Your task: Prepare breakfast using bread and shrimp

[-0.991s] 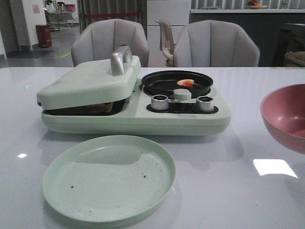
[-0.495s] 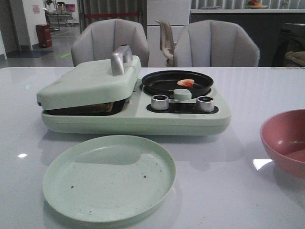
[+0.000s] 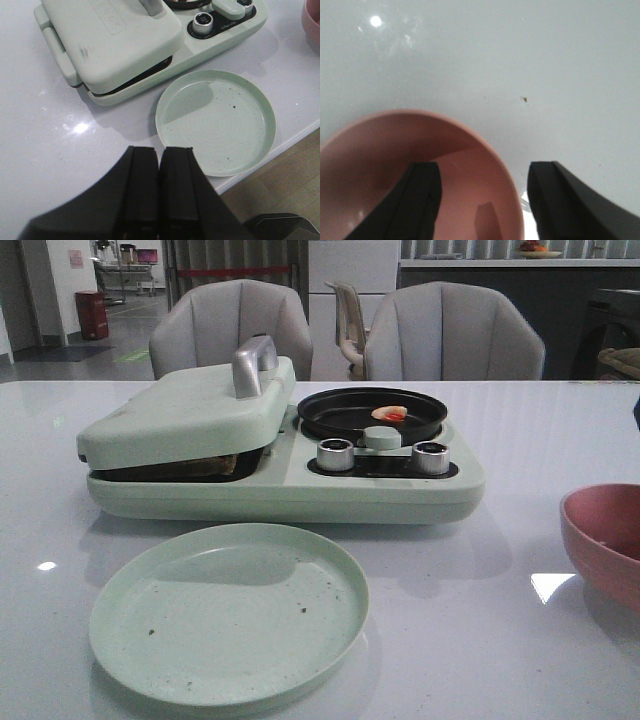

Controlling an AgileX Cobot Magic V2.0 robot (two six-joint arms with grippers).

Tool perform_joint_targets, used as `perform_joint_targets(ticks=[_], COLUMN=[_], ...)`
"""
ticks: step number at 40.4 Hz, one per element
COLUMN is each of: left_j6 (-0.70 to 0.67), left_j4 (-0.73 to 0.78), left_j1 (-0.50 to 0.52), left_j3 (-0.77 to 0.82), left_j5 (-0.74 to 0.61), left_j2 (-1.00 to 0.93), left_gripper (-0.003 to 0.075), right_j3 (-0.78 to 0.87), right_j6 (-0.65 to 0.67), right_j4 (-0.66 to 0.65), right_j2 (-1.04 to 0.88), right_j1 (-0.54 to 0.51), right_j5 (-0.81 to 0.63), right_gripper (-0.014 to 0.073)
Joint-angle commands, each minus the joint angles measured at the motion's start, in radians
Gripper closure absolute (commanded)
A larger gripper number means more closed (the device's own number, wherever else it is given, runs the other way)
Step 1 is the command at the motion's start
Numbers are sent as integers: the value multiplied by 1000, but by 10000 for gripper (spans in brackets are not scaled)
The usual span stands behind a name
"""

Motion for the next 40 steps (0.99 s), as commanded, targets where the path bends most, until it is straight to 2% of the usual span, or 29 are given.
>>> perform_joint_targets(ticks=[1, 8, 17, 22, 40], left_j6=[-12, -12, -12, -12, -12], left_j4=[-18, -18, -18, -18, -18], left_j1=[-8, -8, -8, -8, -8], left_j3=[-29, -29, -29, -29, -29], left_j5=[-72, -72, -72, -72, -78], left_j2=[-1, -1, -1, -1, -1], left_gripper=[619, 619, 619, 619, 619], right_j3=[-70, -127, -140, -134, 56], right_j6=[-32, -146, -284, -342, -343], right_j4=[-19, 9, 181, 239, 235], right_j2=[-78, -185, -319, -398, -759], right_j1=[16, 126, 249, 267, 267], right_j5=[25, 192, 330, 347, 351], right_gripper=[98, 97, 97, 97, 99])
